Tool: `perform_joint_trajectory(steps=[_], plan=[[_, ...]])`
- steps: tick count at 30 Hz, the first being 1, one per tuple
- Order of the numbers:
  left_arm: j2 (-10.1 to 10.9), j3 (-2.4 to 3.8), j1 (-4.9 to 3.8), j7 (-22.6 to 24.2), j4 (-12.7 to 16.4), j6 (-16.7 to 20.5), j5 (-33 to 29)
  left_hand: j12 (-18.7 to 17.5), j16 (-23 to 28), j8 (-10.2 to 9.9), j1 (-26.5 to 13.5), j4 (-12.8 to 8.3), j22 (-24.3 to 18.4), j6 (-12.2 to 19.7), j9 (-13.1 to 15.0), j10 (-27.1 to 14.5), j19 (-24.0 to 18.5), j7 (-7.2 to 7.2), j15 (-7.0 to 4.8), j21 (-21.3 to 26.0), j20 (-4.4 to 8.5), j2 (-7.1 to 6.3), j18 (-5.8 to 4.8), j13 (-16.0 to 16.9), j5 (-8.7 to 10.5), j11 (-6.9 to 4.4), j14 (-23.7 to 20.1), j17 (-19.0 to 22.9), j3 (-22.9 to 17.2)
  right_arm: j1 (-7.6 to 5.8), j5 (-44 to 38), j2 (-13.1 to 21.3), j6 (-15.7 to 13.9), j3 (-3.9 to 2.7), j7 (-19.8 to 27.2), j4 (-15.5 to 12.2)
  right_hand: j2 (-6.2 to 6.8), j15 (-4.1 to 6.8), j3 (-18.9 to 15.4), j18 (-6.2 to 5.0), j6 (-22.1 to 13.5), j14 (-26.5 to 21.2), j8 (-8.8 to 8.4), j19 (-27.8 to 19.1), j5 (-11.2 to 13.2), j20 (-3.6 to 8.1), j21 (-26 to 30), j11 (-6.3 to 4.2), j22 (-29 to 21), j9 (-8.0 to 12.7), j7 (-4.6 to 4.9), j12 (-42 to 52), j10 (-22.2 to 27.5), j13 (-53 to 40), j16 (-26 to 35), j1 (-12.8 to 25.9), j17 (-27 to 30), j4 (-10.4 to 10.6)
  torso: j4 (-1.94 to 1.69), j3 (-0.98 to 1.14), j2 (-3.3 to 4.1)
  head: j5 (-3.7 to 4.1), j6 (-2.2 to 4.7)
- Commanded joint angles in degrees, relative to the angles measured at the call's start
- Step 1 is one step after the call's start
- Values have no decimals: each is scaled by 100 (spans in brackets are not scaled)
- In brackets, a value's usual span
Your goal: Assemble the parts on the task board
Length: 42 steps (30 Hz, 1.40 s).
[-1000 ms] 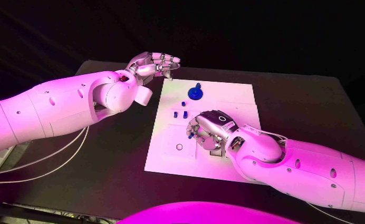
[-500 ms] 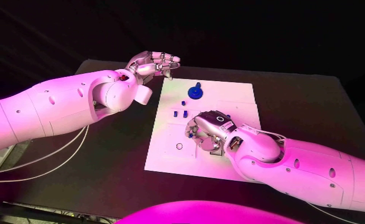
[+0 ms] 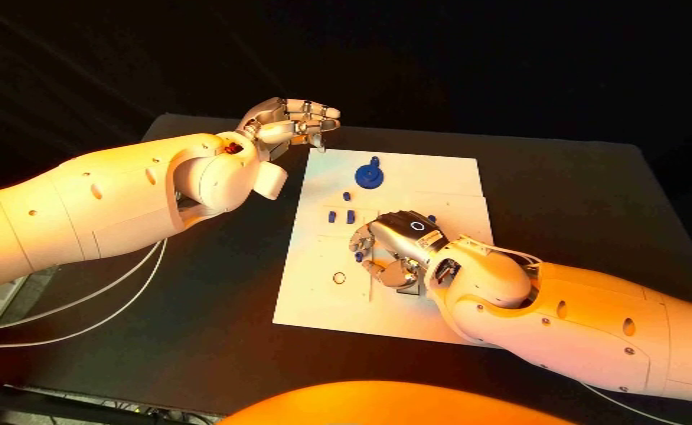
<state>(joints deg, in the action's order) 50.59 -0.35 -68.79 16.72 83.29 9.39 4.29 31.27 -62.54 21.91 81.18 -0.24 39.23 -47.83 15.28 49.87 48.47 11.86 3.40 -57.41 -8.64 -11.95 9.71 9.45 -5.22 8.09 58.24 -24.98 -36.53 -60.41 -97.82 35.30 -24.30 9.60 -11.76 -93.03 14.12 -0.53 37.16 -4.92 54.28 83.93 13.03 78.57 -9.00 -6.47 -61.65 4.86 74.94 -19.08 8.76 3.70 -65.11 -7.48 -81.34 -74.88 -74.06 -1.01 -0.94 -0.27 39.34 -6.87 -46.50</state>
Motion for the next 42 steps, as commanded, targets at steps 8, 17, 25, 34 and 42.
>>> perform_joint_trajectory(steps=[8, 17, 25, 34, 42], plan=[[-5, 5, -8, -10, -3, -117, 14, 27, 27, -15, -18, -6, -10, 49, -7, -53, -35, 6, 11, 45, -13, 45, 89, -10, -35, 3, -41, 13, 24, 18, -16, 162, -288, 17, -198, -131, 64, -57, -97, -93, -125, 221, -90, -76, -21, -26, 176, 112, 286, 12, -26, 72, 330, 42, 63, -39, 92, -18, -2, 1, -1, 29, 31], [13, 3, -7, -19, -5, -129, 16, 27, 27, -15, -18, -6, -10, 49, -7, -53, -35, 6, 11, 45, -13, 45, 89, -10, -35, 3, -41, 13, 24, -205, 48, 635, -327, -51, -251, -527, 55, -56, -104, -79, -88, 225, -81, -30, -77, -28, 106, 109, 311, -1, -13, 132, 339, 44, 61, -73, 90, -33, 5, -4, -6, 109, 86], [19, 1, -6, -20, -1, -151, 16, 27, 31, -14, -16, -10, -13, 53, -7, -65, -36, 7, 13, 48, -14, 46, 89, -12, -34, 5, -45, 14, 26, -710, 429, 1151, 126, -130, -193, -558, 144, -53, -251, -55, -106, 258, -115, 41, -112, -29, 0, 100, 352, -5, -36, 239, 365, 52, 0, 8, -3, 8, 3, -7, -8, 210, 161], [19, -2, -6, -24, 3, -164, 17, 28, 34, -11, -20, -10, -15, 56, -7, -73, -38, 8, 15, 51, -16, 45, 88, -14, -32, 7, -47, 16, 30, -895, 556, 1357, 733, -145, -116, -311, -88, -86, -1889, -71, -244, 251, -338, 23, -346, -75, 239, 149, 265, 4, -186, 665, 893, 110, -33, -350, -10, 263, 3, 2, 6, 257, 195], [20, -3, -6, -27, 0, -170, 20, 28, 34, -11, -20, -10, -15, 56, -7, -73, -38, 8, 15, 51, -16, 45, 88, -14, -32, 7, -47, 16, 30, -904, 545, 1331, 1100, -140, -118, -176, -186, -94, -2215, -63, -198, 270, -380, 68, -326, -70, 198, 138, 294, 6, -189, 848, 989, 131, -79, -566, -78, 409, -4, -1, 5, 263, 182]])
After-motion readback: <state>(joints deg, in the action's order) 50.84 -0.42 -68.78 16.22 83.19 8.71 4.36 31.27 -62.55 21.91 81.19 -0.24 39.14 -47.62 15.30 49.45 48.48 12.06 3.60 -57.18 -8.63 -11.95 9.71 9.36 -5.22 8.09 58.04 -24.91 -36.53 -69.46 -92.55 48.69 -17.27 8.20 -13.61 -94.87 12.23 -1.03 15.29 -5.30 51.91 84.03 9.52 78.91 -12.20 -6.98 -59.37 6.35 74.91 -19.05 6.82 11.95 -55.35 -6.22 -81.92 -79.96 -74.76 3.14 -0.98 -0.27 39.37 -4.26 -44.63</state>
